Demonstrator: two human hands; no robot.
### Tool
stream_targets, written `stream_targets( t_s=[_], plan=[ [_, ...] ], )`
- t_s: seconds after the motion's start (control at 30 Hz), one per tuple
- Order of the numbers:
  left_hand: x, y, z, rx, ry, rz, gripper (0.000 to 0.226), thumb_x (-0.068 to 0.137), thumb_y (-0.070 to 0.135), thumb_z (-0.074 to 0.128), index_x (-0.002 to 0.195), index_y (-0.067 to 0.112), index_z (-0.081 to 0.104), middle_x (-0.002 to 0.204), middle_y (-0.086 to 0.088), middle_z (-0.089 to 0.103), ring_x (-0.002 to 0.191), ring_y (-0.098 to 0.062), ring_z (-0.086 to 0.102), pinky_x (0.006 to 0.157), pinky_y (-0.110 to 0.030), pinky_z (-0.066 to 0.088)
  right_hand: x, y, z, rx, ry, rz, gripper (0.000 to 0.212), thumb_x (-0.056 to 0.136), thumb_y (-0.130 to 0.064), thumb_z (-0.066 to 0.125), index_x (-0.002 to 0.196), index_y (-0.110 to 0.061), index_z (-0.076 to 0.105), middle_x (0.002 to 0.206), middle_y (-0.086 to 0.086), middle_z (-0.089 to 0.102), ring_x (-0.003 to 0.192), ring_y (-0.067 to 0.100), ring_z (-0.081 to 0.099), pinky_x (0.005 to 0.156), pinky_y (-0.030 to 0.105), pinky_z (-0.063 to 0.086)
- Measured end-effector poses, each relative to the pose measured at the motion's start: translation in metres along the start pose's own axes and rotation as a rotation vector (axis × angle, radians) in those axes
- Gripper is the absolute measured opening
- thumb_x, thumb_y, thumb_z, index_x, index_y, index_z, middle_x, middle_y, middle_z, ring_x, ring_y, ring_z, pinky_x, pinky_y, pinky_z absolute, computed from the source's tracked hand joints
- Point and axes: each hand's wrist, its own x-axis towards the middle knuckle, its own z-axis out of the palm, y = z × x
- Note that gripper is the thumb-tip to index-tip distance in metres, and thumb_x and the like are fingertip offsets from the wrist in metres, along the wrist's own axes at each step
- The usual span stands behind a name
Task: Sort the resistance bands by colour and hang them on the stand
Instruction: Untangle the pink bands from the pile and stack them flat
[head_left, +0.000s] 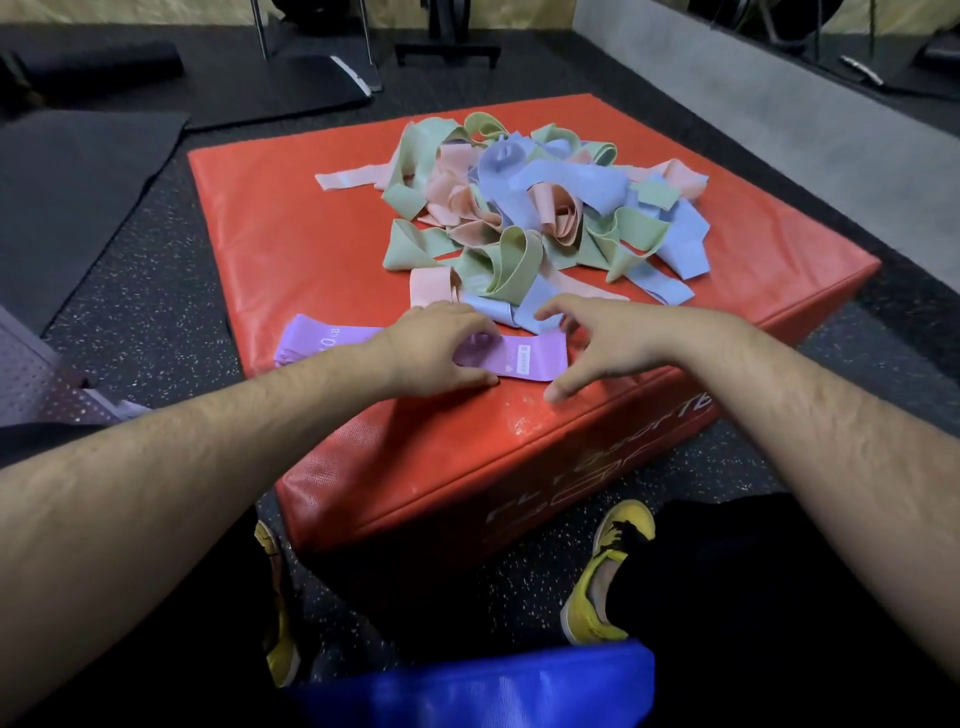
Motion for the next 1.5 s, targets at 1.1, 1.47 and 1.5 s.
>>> stream_targets(
  t_s=[1.1, 1.47, 1.5],
  plan=[
    [-0.012, -0.010, 0.011, -0.079, 0.043, 0.094, 0.046, 0.082, 0.053, 0.062, 0.114, 0.021, 0.070, 0.119, 0.000, 0.061, 0.111, -0.020, 0.058, 0.095, -0.041, 0.049, -0.009, 0.017, -0.036, 0.613, 0.106, 0.341, 0.014, 0.083, -0.015, 0.077, 0.092, -0.013, 0.066, 0.064, -0.001, 0.070, 0.053, 0.006, 0.067, 0.064, 0.025, 0.052],
    [-0.052, -0.034, -0.020, 0.136, 0.040, -0.093, 0.067, 0.067, 0.070, 0.074, 0.121, 0.035, 0.055, 0.126, 0.009, 0.046, 0.118, -0.020, 0.038, 0.095, -0.039, 0.035, -0.001, -0.040, -0.036, 0.609, 0.085, 0.127, 0.015, 0.078, -0.020, 0.083, 0.082, -0.012, 0.071, 0.064, -0.002, 0.067, 0.067, 0.013, 0.067, 0.055, 0.022, 0.052],
    [-0.057, -0.037, -0.021, 0.123, 0.022, -0.120, 0.074, 0.064, 0.074, 0.071, 0.123, 0.035, 0.053, 0.126, 0.008, 0.045, 0.117, -0.020, 0.038, 0.097, -0.040, 0.035, 0.001, -0.046, -0.035, 0.599, 0.083, 0.118, 0.016, 0.077, -0.020, 0.083, 0.083, -0.011, 0.071, 0.062, -0.003, 0.065, 0.065, 0.012, 0.066, 0.054, 0.021, 0.052]
  ],
)
